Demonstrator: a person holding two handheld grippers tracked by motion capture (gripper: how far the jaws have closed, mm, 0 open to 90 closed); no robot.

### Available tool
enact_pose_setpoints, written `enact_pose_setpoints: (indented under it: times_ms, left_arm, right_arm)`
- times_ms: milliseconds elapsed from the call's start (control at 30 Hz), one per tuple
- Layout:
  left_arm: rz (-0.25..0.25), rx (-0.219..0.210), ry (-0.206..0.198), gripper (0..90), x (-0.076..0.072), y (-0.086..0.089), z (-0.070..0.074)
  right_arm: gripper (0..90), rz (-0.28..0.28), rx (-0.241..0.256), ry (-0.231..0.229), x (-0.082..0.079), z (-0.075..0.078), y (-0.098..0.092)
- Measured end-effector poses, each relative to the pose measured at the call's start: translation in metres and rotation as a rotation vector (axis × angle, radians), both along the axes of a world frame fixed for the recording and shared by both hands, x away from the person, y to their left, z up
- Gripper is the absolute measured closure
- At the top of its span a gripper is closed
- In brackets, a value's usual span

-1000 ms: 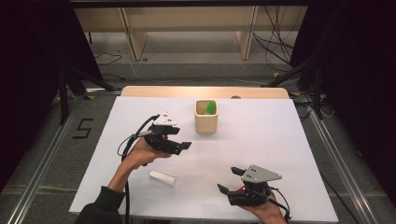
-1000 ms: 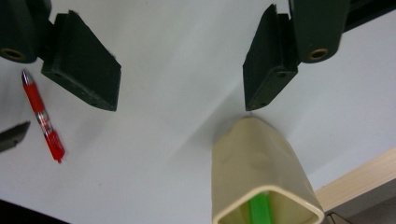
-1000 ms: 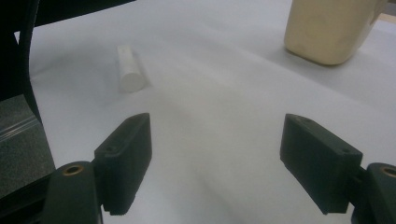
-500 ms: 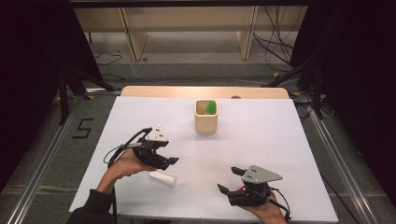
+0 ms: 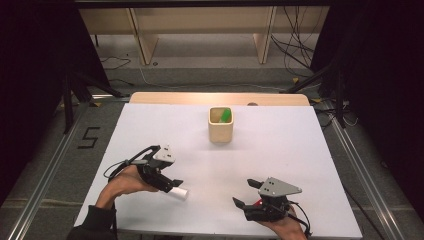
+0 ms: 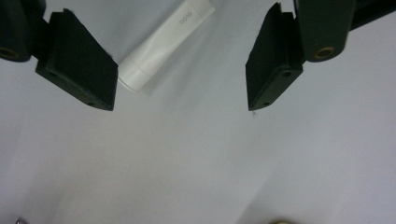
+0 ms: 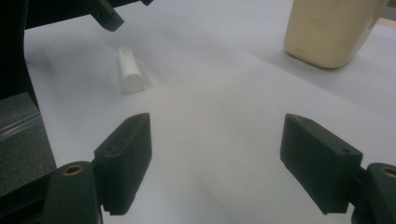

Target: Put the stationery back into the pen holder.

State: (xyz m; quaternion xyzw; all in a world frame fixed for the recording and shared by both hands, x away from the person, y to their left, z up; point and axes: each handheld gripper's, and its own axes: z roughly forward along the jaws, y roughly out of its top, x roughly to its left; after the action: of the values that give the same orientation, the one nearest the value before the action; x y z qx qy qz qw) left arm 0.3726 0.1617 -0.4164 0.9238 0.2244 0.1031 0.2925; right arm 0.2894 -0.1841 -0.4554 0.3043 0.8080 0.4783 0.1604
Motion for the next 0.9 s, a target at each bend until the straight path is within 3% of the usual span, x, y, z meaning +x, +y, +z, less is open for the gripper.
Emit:
enact_pose_setpoints:
  times_ms: [333, 667, 900]
  left_arm:
    - [-0.023, 0.084, 0.035, 24.7, 0.000, 0.004, -0.014]
    - [-0.081, 0.173, 0.075, 27.4, -0.001, 0.003, -0.028]
    - [-0.106, 0.214, 0.080, 30.4, 0.000, 0.001, -0.034]
  right_arm:
    - [25.8, 0.001, -0.008, 0.003, 0.000, -0.001, 0.000]
    - [25.9, 0.004, -0.017, 0.008, 0.001, -0.002, 0.001]
    - [26.0, 0.006, -0.022, 0.009, 0.001, -0.002, 0.001]
